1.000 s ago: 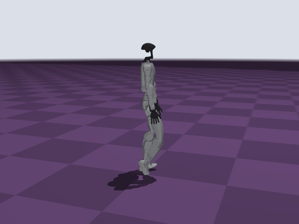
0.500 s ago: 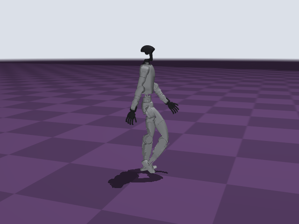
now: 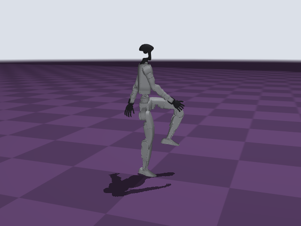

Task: In place motions

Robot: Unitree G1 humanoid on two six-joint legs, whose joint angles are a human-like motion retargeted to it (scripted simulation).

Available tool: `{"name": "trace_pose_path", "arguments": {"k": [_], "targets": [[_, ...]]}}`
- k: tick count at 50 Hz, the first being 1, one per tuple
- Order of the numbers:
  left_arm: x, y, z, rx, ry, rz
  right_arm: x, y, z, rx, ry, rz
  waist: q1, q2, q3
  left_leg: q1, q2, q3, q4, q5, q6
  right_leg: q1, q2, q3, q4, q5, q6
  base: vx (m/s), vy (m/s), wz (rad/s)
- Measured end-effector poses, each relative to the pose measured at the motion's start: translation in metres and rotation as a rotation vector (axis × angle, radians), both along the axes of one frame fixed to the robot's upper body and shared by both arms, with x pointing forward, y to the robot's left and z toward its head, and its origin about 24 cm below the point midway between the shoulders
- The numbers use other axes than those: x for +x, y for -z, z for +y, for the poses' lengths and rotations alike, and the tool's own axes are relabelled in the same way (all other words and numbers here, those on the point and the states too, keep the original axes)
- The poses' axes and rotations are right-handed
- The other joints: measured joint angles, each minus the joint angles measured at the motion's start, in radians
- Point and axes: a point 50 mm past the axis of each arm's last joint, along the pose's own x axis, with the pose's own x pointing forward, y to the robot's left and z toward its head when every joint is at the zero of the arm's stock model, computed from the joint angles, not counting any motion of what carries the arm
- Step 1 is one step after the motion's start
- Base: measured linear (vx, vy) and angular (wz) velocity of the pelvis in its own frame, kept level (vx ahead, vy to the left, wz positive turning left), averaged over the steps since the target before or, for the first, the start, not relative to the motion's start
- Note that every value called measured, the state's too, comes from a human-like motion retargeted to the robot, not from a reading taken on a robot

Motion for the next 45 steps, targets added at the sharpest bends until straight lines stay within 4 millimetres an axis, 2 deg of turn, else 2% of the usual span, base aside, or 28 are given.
{"name": "trace_pose_path", "arguments": {"k": [3,6,10,12,14,17,20,22,25,27,28,30,32,33,35,37,39,40,43,45], "targets": [[-0.037,-0.014,0.002,-0.001,0.005,0.119,0.029,-0.037,0.007,-0.026,-0.053,-0.166,0.086,-0.054,0.059,-0.078,0.001,0.082,-0.042,-0.032,0.098,-0.035,-0.051,0.071,0.059,-0.002,-0.019,0.04,0.01,-1.02],[-0.057,-0.022,-0.001,-0.02,0.018,0.195,0.047,-0.066,0.013,-0.053,-0.09,-0.283,0.132,-0.086,0.087,-0.063,-0.012,0.157,-0.104,-0.048,0.136,-0.072,-0.086,0.119,0.107,-0.004,-0.02,0.02,0.06,-0.53],[-0.067,-0.027,-0.009,-0.061,-0.037,0.226,0.051,-0.076,0.022,-0.037,-0.106,-0.336,0.132,-0.087,0.051,0.02,-0.022,0.195,-0.111,-0.036,0.092,-0.075,-0.078,0.123,0.089,0.009,-0.013,0.07,0.03,0.08],[-0.06,-0.024,-0.013,-0.071,-0.069,0.212,0.048,-0.071,0.022,-0.036,-0.106,-0.324,0.116,-0.063,0.03,0.096,-0.035,0.173,-0.115,-0.014,0.049,-0.054,-0.053,0.104,0.06,0.016,-0.012,-0.01,-0.01,0.37],[-0.05,-0.019,-0.015,-0.073,-0.08,0.186,0.04,-0.057,0.02,-0.04,-0.099,-0.272,0.081,-0.036,0.002,0.182,-0.048,0.134,-0.126,0.009,0.004,-0.025,-0.025,0.074,0.027,0.022,-0.009,0.05,0.0,0.63],[-0.033,-0.012,-0.013,-0.087,-0.046,0.138,0.014,-0.02,0.016,-0.039,-0.079,-0.126,0.004,0.005,-0.058,0.321,-0.093,0.051,-0.206,0.046,-0.066,0.015,0.012,0.024,-0.02,0.026,0.009,0.11,0.05,0.85],[-0.01,-0.003,-0.011,-0.1,0.026,0.078,-0.029,0.026,0.007,-0.037,-0.061,0.089,-0.088,0.024,-0.135,0.489,-0.222,0.008,-0.43,0.066,-0.11,0.035,0.014,-0.015,-0.057,0.021,0.045,0.1,0.09,0.91],[0.007,0.002,-0.009,-0.1,0.076,0.031,-0.069,0.057,-0.004,-0.047,-0.044,0.259,-0.146,0.03,-0.192,0.598,-0.353,-0.04,-0.655,0.074,-0.139,0.044,0.007,-0.032,-0.076,0.013,0.073,0.2,0.14,0.78],[0.032,0.009,-0.004,-0.098,0.155,-0.045,-0.146,0.096,-0.026,-0.095,-0.012,0.535,-0.216,0.056,-0.266,0.797,-0.496,-0.124,-1.05,0.105,-0.164,0.06,0.026,-0.056,-0.086,-0.006,0.094,0.32,0.15,0.56],[0.056,0.013,0.001,-0.102,0.224,-0.112,-0.2,0.111,-0.047,-0.148,-0.005,0.724,-0.257,0.083,-0.295,0.937,-0.544,-0.129,-1.301,-0.059,-0.143,0.069,0.052,-0.078,-0.065,-0.036,0.093,0.31,0.21,0.62],[0.07,0.015,0.003,-0.107,0.263,-0.151,-0.228,0.114,-0.058,-0.174,-0.007,0.821,-0.281,0.096,-0.301,1.006,-0.53,-0.051,-1.397,-0.128,-0.104,0.071,0.06,-0.097,-0.043,-0.05,0.094,0.23,0.17,1.07],[0.103,0.018,0.005,-0.124,0.345,-0.234,-0.282,0.115,-0.082,-0.221,-0.009,1.016,-0.356,0.127,-0.318,1.076,-0.529,-0.023,-1.528,-0.14,-0.047,0.067,0.076,-0.161,0.02,-0.038,0.103,0.17,0.18,1.6],[0.15,0.018,0.003,-0.136,0.426,-0.339,-0.327,0.11,-0.095,-0.23,0.021,1.163,-0.408,0.16,-0.311,1.029,-0.528,-0.201,-1.527,-0.11,-0.058,-0.005,0.078,-0.197,0.173,0.124,0.12,0.04,0.21,1.24],[0.178,0.015,0.0,-0.132,0.464,-0.403,-0.344,0.107,-0.1,-0.22,0.059,1.204,-0.404,0.17,-0.286,1.019,-0.5,-0.19,-1.515,-0.109,-0.057,-0.073,0.067,-0.185,0.297,0.241,0.128,-0.13,0.17,0.54],[0.24,0.002,-0.006,-0.092,0.525,-0.588,-0.367,0.101,-0.11,-0.205,0.17,1.233,-0.419,0.179,-0.205,1.069,-0.482,-0.169,-1.53,-0.125,-0.042,-0.209,0.016,-0.204,0.575,0.389,0.037,-0.2,0.17,0.08],[0.306,-0.026,-0.005,-0.044,0.554,-0.816,-0.378,0.096,-0.122,-0.207,0.254,1.242,-0.411,0.172,-0.127,1.106,-0.487,-0.131,-1.542,-0.121,-0.039,-0.362,-0.054,-0.192,0.891,0.281,-0.066,-0.14,0.27,-0.66],[0.36,-0.063,0.004,0.034,0.556,-1.024,-0.387,0.093,-0.125,-0.206,0.29,1.27,-0.51,0.182,-0.081,1.117,-0.481,-0.142,-1.554,-0.104,-0.024,-0.525,-0.114,-0.211,1.125,0.221,-0.096,-0.17,0.19,0.61],[0.379,-0.083,0.011,0.088,0.541,-1.117,-0.391,0.092,-0.126,-0.211,0.299,1.288,-0.583,0.184,-0.063,1.119,-0.471,-0.156,-1.557,-0.092,-0.018,-0.607,-0.123,-0.209,1.211,0.196,-0.093,-0.16,0.06,1.49],[0.419,-0.134,0.016,0.205,0.504,-1.359,-0.414,0.084,-0.128,-0.203,0.385,1.355,-0.761,0.21,-0.038,1.113,-0.395,-0.104,-1.568,-0.056,-0.013,-0.844,-0.115,-0.244,1.358,0.128,-0.057,-0.1,0.03,1.69],[0.44,-0.168,0.015,0.251,0.49,-1.507,-0.426,0.079,-0.128,-0.181,0.432,1.394,-0.81,0.22,-0.025,1.113,-0.354,-0.025,-1.585,-0.039,-0.015,-0.992,-0.11,-0.27,1.404,0.099,-0.073,-0.09,0.04,0.8]]}}
